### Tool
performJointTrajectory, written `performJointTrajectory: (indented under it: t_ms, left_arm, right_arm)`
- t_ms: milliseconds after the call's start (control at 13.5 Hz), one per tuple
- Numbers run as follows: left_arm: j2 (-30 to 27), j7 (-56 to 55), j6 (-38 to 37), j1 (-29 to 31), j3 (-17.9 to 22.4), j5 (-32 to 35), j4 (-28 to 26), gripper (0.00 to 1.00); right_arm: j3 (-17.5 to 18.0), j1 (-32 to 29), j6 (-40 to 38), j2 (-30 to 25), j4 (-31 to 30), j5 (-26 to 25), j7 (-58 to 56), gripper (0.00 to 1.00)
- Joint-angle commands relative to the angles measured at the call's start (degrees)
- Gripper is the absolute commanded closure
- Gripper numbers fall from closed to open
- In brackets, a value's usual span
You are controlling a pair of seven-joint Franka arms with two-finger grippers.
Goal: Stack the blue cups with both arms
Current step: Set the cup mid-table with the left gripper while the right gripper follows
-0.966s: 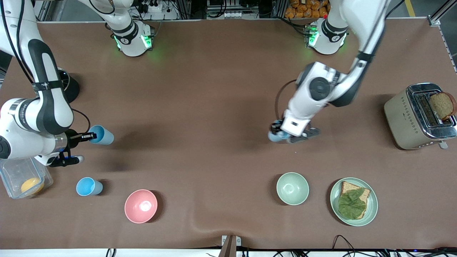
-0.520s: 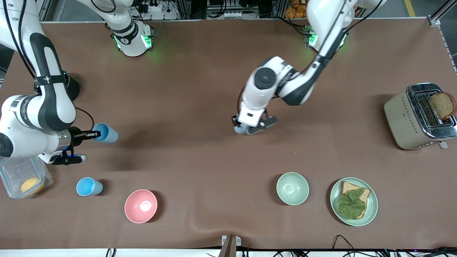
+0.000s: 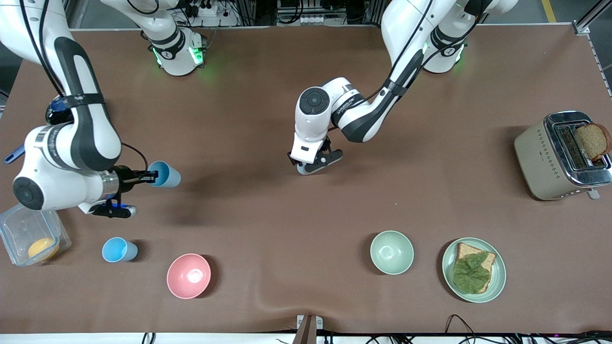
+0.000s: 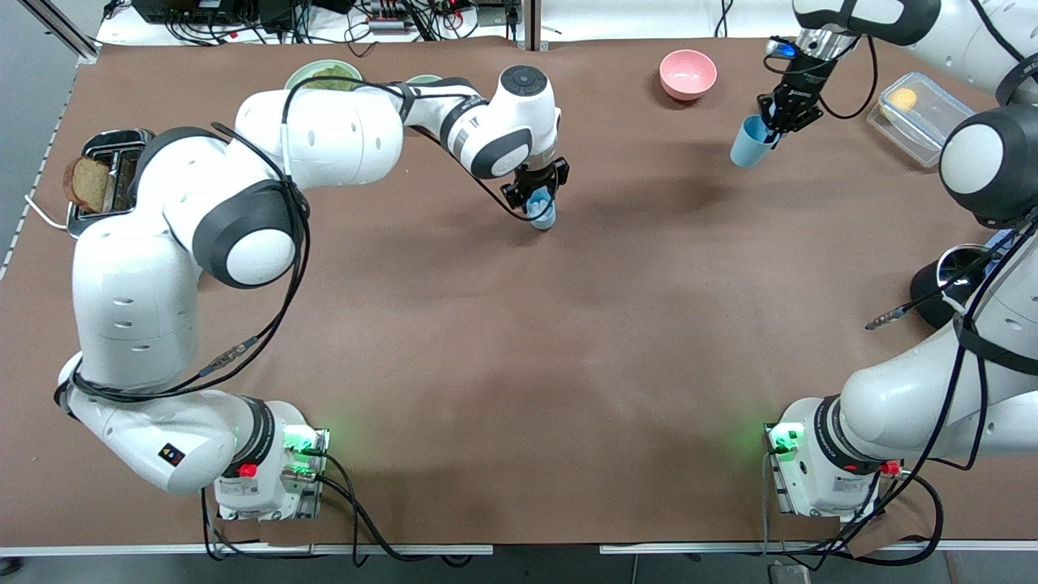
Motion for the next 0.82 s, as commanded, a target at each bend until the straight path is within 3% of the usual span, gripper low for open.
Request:
performJointTrajectory:
  t_ms: [0, 223, 446, 743]
  left_arm:
    - [-0.1, -2.9, -2.1, -1.1, 0.8, 2.0, 1.8, 0.0]
    - [-3.2, -2.9, -4.2, -0.4, 0.7, 1.8, 2.0, 0.0]
    - [-6.3, -2.5, -12.6, 1.3, 0.8, 1.6, 7.4, 0.0]
    - [-15.2, -0.1, -20.7, 7.6, 0.9, 2.6, 7.4, 0.0]
  right_arm:
    - [-0.3, 2.1, -0.7, -1.1, -0.9, 1.5, 5.3, 1.0]
    - [-0.3, 5.3, -0.6, -0.9, -1.0, 3.1, 12.5, 1.0]
    - [-0.3, 7.7, -0.3, -0.7, -1.0, 5.3, 17.7, 1.0]
    - [-0.3, 13.8, 2.9, -0.6, -0.9, 6.8, 28.7, 1.0]
